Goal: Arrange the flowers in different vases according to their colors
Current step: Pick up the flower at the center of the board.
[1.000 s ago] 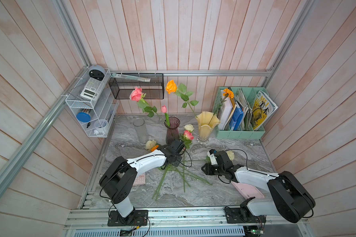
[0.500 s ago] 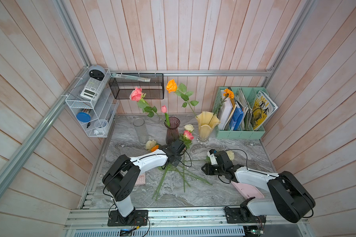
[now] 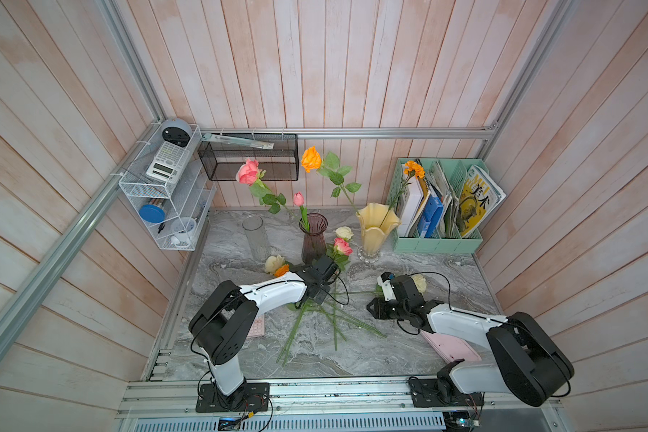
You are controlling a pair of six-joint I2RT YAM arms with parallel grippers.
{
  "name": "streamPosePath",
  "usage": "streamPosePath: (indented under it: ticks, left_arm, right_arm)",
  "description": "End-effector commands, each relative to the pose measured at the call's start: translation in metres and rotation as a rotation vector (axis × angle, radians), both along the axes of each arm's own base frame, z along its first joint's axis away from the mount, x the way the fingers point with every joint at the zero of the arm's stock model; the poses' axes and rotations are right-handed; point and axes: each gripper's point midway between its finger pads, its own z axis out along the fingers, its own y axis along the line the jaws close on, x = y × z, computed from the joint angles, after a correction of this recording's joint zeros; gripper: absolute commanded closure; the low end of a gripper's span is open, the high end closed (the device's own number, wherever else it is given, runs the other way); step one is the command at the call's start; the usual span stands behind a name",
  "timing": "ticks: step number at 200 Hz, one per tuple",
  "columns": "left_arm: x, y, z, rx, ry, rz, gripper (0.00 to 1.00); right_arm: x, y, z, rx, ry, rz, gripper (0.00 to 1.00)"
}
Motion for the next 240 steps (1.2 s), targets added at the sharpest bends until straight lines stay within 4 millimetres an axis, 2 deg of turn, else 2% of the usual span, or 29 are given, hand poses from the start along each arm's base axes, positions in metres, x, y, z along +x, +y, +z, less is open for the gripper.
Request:
streamPosePath:
  ticks: [1, 38, 73, 156, 173, 185, 218, 240]
  left_arm:
    - [0.008, -0.001, 0.006, 0.002, -0.020, 0.008, 0.87]
    - [0.008, -0.002, 0.013, -0.007, -0.030, 0.005, 0.91]
    - [0.008, -0.003, 0.028, -0.040, -0.054, 0.008, 0.93]
    - [-0.003, -0.009, 0.090, -0.188, -0.117, -0.010, 0.98]
    - [-0.012, -0.018, 0.111, -0.269, -0.141, -0.051, 0.98]
    - [-0.020, -0.023, 0.134, -0.341, -0.171, -0.080, 0.98]
    - [-0.044, -0.024, 0.210, -0.559, -0.304, -0.157, 0.99]
    - [-0.061, -0.014, 0.260, -0.671, -0.403, -0.192, 0.99]
  right_arm:
    - [-0.018, -0.014, -0.021, -0.058, 0.075, -0.006, 0.61]
    - [-0.017, -0.014, -0.021, -0.058, 0.075, -0.007, 0.61]
    - [-0.017, -0.015, -0.022, -0.061, 0.073, -0.008, 0.61]
    - [-0.015, -0.014, -0.023, -0.063, 0.073, -0.007, 0.61]
    - [-0.016, -0.014, -0.023, -0.064, 0.075, -0.007, 0.61]
    - [-0.016, -0.014, -0.023, -0.064, 0.075, -0.006, 0.61]
    - [-0.014, -0.014, -0.023, -0.069, 0.074, -0.006, 0.61]
    - [-0.013, -0.014, -0.024, -0.073, 0.076, -0.004, 0.61]
